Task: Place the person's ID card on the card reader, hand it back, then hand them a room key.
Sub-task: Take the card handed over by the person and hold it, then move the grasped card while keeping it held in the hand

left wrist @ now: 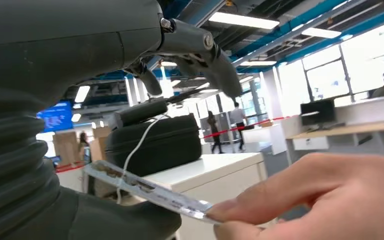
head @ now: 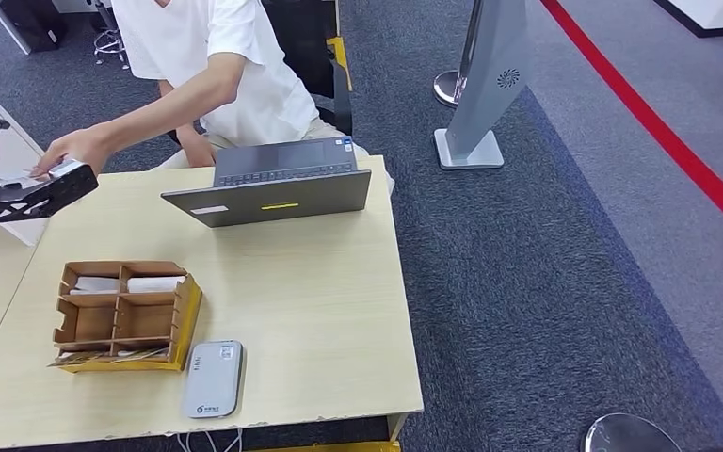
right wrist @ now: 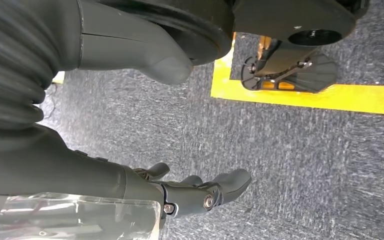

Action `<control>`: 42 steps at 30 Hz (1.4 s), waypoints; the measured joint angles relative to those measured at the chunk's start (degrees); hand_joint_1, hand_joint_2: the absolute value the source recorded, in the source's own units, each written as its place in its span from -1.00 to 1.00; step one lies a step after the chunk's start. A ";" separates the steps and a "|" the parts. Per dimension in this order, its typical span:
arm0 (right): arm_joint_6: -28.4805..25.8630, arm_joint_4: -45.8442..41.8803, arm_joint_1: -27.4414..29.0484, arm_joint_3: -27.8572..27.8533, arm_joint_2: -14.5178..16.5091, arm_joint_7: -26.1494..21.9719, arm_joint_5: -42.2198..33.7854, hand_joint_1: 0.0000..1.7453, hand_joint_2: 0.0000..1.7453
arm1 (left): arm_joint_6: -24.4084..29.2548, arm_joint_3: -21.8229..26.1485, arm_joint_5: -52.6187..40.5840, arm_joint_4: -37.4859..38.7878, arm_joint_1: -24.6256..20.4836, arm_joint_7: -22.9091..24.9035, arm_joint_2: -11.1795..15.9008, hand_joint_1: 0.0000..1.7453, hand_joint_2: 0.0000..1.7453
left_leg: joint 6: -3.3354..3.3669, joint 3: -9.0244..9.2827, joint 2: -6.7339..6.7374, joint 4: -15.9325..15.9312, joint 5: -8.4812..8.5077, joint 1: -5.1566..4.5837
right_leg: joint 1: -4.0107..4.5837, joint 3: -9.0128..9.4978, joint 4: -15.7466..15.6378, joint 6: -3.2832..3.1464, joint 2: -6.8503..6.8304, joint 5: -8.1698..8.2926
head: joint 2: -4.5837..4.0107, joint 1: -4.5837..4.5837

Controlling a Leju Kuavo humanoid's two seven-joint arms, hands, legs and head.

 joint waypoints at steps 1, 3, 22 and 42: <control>0.00 0.02 0.01 0.00 0.00 0.12 0.15 -1.00 1.00 | -0.51 -0.55 -0.21 0.58 -0.26 0.93 0.53 1.00 1.00 | 0.00 -0.01 0.02 0.00 0.00 0.00 | 0.00 -0.02 0.00 -0.01 0.02 0.01 | 0.00 0.00; 0.00 0.08 0.01 0.00 -0.01 0.28 0.33 -1.00 1.00 | -1.02 -1.27 -0.22 1.59 -0.55 2.02 1.29 1.00 1.00 | 0.00 -0.04 0.02 0.00 0.00 0.00 | 0.00 -0.05 0.01 -0.02 0.04 0.01 | 0.00 0.01; -0.04 0.14 -0.01 0.00 -0.02 0.93 1.08 -1.00 1.00 | 0.20 -3.72 1.40 4.16 -1.65 2.22 3.15 1.00 1.00 | 0.00 -0.09 -0.02 0.00 0.00 -0.01 | 0.00 -0.07 0.00 -0.04 -0.01 0.03 | 0.00 0.01; -2.97 0.22 0.04 -2.70 0.39 1.95 -0.81 -1.00 1.00 | 11.46 -7.20 -0.54 -32.17 29.91 -1.55 -1.25 1.00 1.00 | 0.00 -0.10 -0.01 0.00 -0.05 -0.07 | -0.04 -0.08 -0.06 -0.01 -0.01 0.00 | 0.00 0.01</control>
